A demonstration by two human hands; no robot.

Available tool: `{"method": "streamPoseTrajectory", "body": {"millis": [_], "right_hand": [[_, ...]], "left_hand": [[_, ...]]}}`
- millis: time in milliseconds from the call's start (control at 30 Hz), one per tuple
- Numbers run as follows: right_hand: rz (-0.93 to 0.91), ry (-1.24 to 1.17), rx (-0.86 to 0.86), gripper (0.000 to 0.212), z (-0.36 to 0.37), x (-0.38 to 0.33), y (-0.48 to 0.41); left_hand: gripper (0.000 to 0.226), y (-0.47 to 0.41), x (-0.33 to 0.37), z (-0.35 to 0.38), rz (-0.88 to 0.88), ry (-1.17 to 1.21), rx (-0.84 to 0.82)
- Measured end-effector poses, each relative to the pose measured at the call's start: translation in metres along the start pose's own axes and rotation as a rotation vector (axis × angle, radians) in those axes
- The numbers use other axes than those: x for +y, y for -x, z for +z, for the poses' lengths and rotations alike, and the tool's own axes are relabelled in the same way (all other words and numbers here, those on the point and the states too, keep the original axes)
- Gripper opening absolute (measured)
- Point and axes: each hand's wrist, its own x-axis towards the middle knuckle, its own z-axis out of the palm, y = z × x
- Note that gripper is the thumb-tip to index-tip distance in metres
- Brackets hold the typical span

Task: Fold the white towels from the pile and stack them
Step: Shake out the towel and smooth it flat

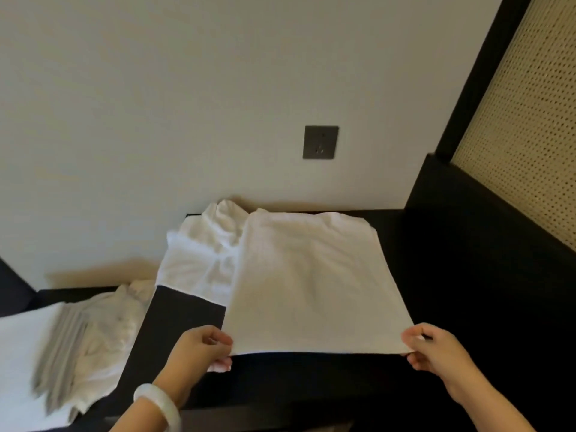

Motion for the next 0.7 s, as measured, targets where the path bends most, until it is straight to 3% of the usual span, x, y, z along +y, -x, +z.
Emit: {"method": "streamPoseTrajectory", "body": {"millis": [167,233,300,367,467,600,700], "right_hand": [[0.032,0.01,-0.048,0.007,-0.022,0.02,0.02],[-0.038,0.253,0.053,0.005,-0.021,0.026,0.023],[-0.191,0.632,0.209,0.008,-0.01,0.022,0.027],[-0.455,0.722,0.268,0.021,0.015,0.013,0.03],[-0.721,0.767,0.126,0.044,0.078,-0.005,0.034],[-0.85,0.901,-0.042,0.059,0.144,-0.008,0.017],[-0.836,0.998,-0.059,0.064,0.129,0.007,-0.015]], "left_hand": [[0.004,0.027,-0.019,0.001,0.084,-0.152,-0.107],[0.006,0.034,-0.025,0.007,0.148,-0.358,-0.087],[0.014,0.038,-0.025,0.018,0.317,-0.659,0.09],[0.026,0.039,-0.02,0.037,0.567,-0.841,0.307],[0.051,0.027,-0.008,0.08,0.762,-0.999,0.261],[0.06,-0.013,-0.003,0.119,0.773,-1.181,0.15],[0.063,-0.032,-0.013,0.116,0.67,-1.211,0.141]]}}
